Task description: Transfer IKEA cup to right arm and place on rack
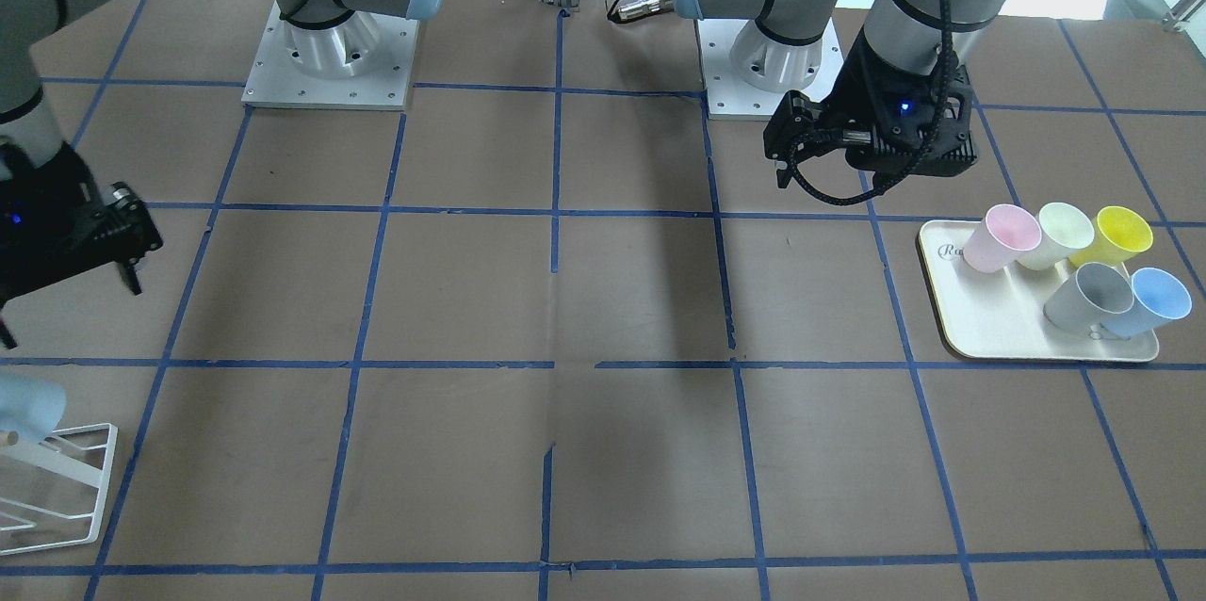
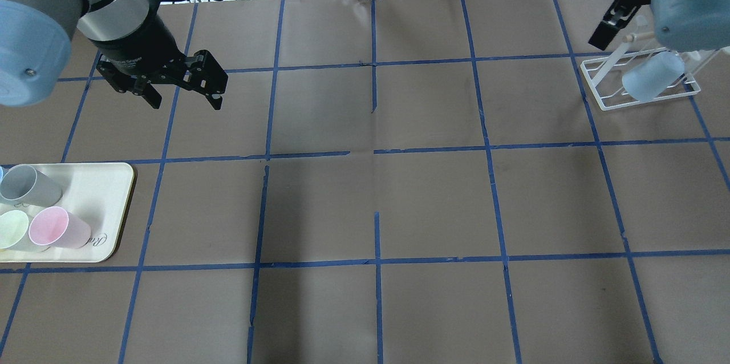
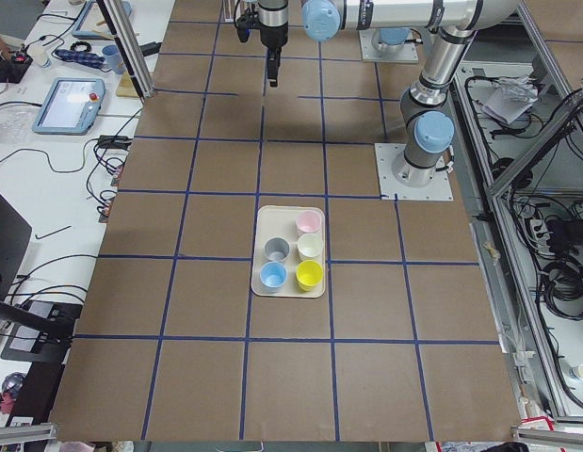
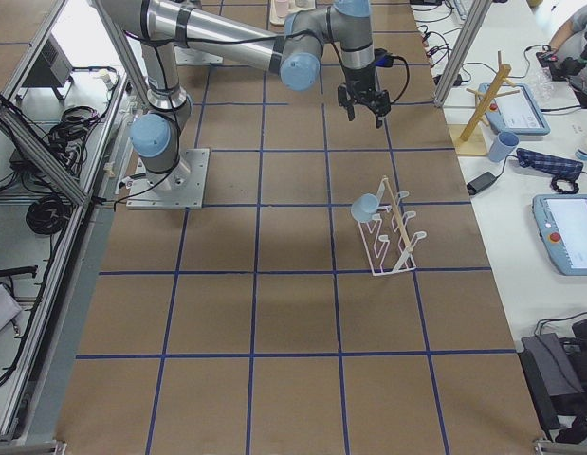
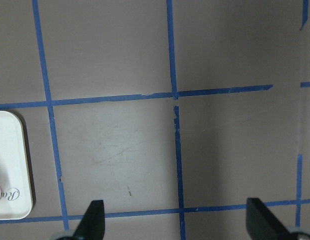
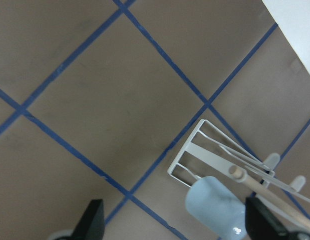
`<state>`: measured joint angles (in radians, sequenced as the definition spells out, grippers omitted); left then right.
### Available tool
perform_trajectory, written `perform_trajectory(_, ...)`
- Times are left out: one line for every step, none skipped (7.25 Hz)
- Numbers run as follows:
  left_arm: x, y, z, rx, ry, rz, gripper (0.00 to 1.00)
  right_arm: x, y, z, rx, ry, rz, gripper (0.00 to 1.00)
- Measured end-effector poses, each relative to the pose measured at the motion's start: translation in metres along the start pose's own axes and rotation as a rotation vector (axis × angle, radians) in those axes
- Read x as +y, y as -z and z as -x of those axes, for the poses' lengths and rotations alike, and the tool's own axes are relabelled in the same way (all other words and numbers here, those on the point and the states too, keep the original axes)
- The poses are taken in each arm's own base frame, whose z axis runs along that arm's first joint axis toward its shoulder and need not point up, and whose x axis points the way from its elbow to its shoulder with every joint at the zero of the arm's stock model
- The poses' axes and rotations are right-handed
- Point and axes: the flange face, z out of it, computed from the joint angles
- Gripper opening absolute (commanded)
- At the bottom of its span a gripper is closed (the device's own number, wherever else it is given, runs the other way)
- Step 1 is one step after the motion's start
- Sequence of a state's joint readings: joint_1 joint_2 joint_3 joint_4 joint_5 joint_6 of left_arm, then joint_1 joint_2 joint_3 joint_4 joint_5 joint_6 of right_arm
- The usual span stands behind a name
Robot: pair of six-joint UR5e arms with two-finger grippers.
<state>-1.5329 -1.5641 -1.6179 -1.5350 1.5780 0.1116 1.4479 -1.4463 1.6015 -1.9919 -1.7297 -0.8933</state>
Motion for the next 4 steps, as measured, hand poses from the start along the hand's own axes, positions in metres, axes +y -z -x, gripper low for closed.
perform_trajectory(0.001, 0.002, 0.001, -0.003, -0.004, -0.003, 1.00, -0.013, 0.023, 0.036, -0.054, -0.121, -0.017, 1.00)
perform_trajectory(0.001, 0.003, 0.002, -0.005, -0.005, -0.004, 1.00, -0.015, 0.046, 0.063, -0.135, -0.274, -0.043, 1.00)
perform_trajectory(0.002, 0.003, 0.002, -0.006, -0.004, -0.004, 1.00, -0.009, 0.063, 0.076, -0.203, -0.439, -0.046, 1.00)
perform_trajectory(0.003, 0.004, 0.003, -0.006, -0.004, -0.002, 1.00, -0.004, 0.070, 0.077, -0.231, -0.584, -0.031, 1.00)
